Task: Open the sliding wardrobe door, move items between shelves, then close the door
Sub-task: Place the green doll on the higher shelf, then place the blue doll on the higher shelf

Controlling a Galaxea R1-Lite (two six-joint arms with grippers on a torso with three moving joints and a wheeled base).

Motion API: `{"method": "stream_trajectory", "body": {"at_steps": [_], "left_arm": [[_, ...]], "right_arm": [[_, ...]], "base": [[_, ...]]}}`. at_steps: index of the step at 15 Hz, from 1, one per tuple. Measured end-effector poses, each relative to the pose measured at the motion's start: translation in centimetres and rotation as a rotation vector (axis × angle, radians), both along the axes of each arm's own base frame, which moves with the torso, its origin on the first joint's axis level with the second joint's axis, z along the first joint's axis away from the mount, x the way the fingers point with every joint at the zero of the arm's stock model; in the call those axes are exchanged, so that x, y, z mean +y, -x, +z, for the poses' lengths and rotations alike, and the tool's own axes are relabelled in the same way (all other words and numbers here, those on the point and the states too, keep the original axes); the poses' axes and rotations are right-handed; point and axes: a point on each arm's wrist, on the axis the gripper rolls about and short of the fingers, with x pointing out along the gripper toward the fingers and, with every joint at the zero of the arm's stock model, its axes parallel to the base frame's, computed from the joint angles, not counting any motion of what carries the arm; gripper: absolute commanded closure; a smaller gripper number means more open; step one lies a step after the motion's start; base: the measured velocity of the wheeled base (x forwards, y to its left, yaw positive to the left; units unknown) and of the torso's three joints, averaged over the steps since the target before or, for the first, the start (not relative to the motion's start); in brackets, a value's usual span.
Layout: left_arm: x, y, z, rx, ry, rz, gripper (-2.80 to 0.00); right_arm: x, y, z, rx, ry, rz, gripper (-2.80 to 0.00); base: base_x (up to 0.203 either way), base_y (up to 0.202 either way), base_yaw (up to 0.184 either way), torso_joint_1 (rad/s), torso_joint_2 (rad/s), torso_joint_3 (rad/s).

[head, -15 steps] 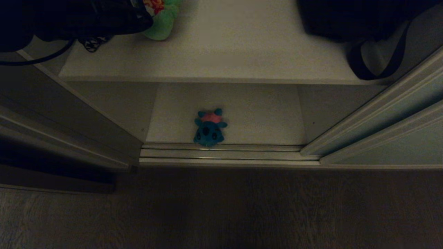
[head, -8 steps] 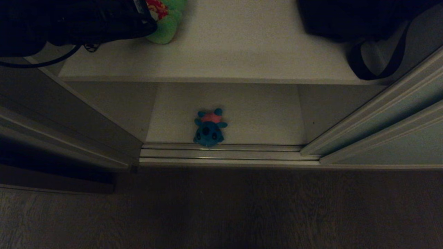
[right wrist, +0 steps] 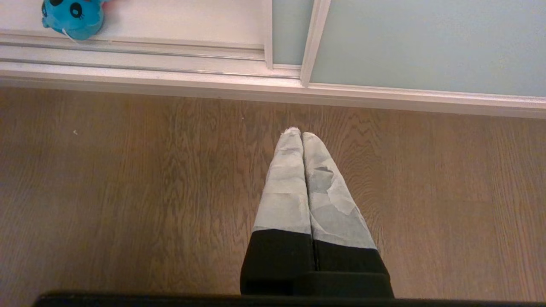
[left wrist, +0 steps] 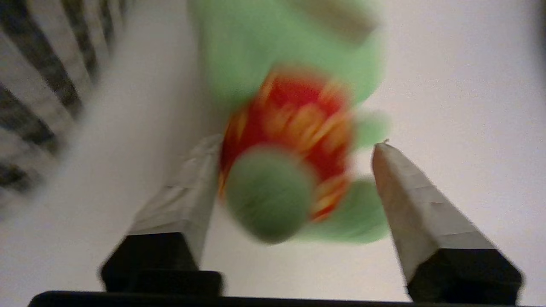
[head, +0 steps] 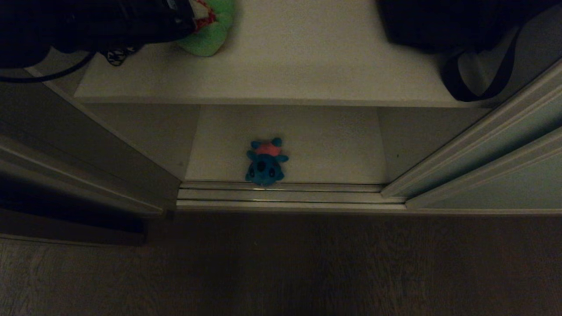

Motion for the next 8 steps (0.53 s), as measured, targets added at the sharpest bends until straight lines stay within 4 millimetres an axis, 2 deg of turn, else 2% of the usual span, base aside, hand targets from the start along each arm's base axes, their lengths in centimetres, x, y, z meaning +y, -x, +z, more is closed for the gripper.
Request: {"method": "stream_trajectory", "body": {"at_steps": [4, 5, 8], "left_arm": [[0.8, 3.2, 2.6, -0.107, 0.000, -0.014, -2.80], [1.0, 4.0, 2.9, -0.108, 0.001, -0.015, 0.00], [1.7, 7.3, 2.8, -0.031, -0.026, -0.030, 0.00]], "right_arm": [[0.0, 0.0, 0.0, 0.000, 0.000, 0.000, 0.00], [0.0, 0.0, 0.0, 0.000, 0.000, 0.000, 0.00], [0.0, 0.0, 0.0, -0.001, 0.000, 0.000, 0.00]], "base": [[0.000, 0.000, 0.000, 0.000, 0.00, 0.000], [0.000, 0.000, 0.000, 0.000, 0.00, 0.000], [0.000, 0.000, 0.000, 0.000, 0.00, 0.000]]}}
